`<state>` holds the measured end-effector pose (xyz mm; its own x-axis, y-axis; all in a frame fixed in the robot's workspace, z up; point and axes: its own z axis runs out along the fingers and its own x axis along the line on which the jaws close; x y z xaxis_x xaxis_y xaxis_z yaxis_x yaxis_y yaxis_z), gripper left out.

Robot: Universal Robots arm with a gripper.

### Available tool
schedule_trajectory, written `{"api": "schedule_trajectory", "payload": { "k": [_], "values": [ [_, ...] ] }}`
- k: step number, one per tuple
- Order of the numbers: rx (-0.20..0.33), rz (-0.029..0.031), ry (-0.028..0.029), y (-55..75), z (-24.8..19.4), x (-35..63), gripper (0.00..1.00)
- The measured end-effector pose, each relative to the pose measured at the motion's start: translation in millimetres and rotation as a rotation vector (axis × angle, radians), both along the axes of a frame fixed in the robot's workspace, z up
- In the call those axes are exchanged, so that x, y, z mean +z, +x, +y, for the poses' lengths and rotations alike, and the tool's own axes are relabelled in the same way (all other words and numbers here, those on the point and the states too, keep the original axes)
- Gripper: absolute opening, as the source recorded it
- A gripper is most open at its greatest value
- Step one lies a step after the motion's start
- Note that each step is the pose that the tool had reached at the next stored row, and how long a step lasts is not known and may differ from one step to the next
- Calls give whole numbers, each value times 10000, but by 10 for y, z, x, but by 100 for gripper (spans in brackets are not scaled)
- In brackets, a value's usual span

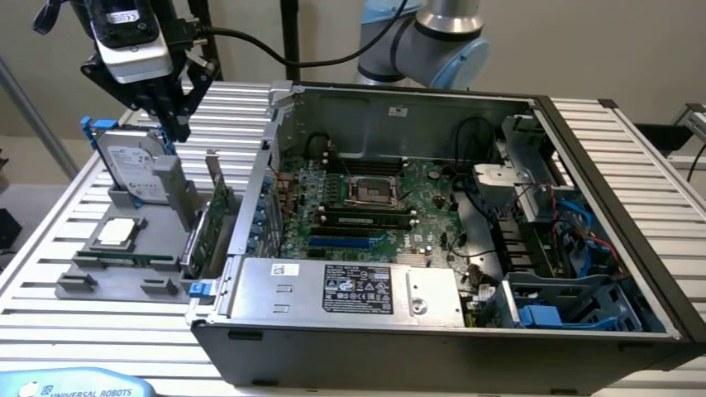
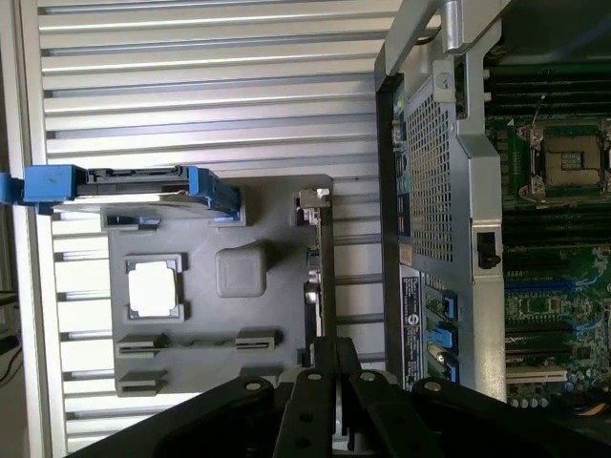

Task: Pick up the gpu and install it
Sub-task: 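Pick up the gpu and move the gpu toward the slot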

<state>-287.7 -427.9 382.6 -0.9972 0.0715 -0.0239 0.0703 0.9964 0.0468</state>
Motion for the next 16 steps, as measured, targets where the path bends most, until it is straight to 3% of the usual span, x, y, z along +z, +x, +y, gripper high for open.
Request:
{"api": "schedule_trajectory", "payload": {
  "k": [4,6,8,9,16],
  "values": [
    [0,0,-2,0,0,0,36],
    [0,1,-2,0,0,0,42],
    [-1,0,-3,0,0,0,42],
    [0,-1,-2,0,0,-5,48],
    [-1,0,-3,-64,0,-127,48]
  ]
}}
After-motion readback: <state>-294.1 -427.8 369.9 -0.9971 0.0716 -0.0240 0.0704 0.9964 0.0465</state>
